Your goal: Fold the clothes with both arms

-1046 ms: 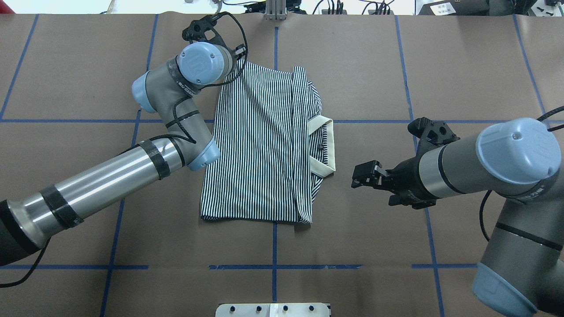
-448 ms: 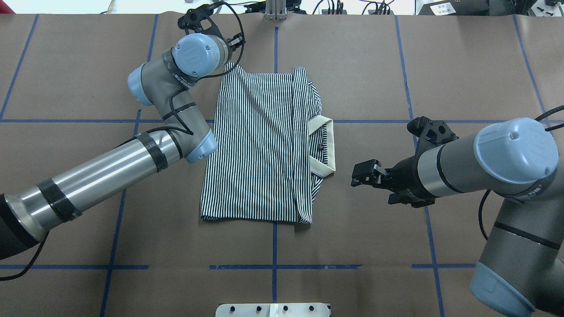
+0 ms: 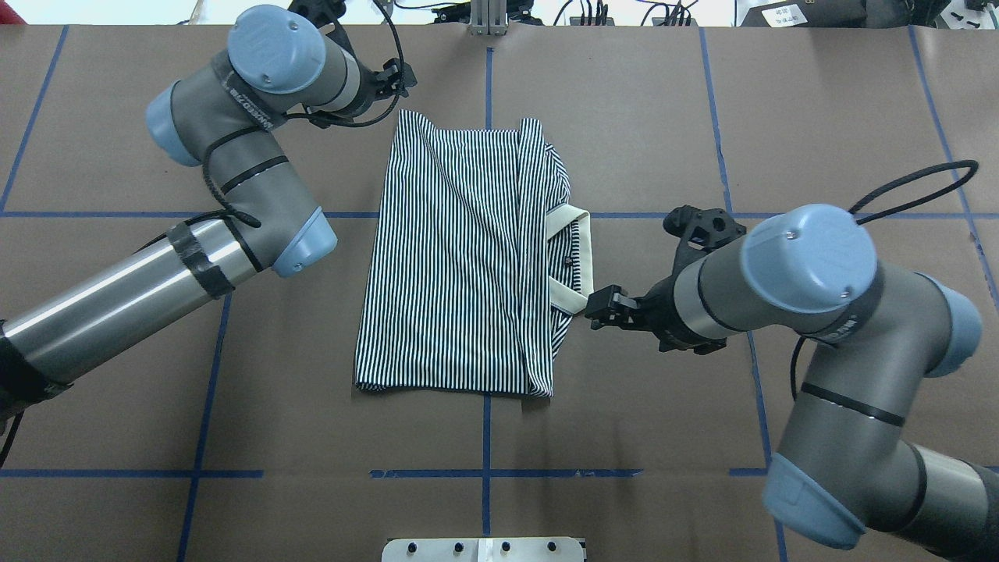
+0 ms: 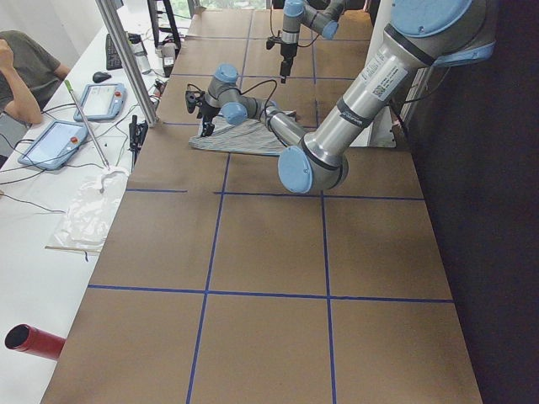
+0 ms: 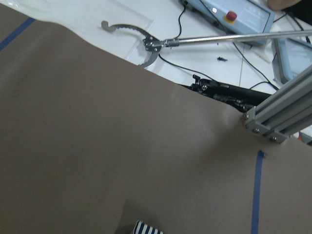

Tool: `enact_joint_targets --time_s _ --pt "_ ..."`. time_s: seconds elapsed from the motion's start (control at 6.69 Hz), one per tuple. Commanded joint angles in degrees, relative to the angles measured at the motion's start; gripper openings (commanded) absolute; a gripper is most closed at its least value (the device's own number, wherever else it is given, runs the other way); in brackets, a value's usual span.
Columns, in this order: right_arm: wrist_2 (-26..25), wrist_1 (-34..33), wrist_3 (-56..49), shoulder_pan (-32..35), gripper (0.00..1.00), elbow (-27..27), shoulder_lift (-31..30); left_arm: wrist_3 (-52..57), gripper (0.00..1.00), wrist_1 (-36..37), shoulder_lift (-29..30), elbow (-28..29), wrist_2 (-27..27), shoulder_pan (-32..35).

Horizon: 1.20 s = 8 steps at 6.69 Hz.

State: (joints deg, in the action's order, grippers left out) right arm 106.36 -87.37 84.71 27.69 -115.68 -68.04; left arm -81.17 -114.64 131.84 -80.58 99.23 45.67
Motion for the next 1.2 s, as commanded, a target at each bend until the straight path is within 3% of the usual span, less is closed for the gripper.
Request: enact_joint_targets --time_s 0.0,0.45,1.05 --pt "-5.28 -5.0 -4.89 -4.21 1.0 8.75 9.12 2.24 1.0 10.54 -5.62 -13.95 4.27 -0.23" --pt "-5.37 -11.31 -16.57 -5.02 1.0 20.81 19.41 2.16 1.0 12.17 -6.94 -16.45 4.48 -1.73" --pt "-4.93 -14.23 -22.75 -5.28 1.0 23.82 19.61 2.16 1.0 12.08 -7.04 -16.63 4.75 -1.73"
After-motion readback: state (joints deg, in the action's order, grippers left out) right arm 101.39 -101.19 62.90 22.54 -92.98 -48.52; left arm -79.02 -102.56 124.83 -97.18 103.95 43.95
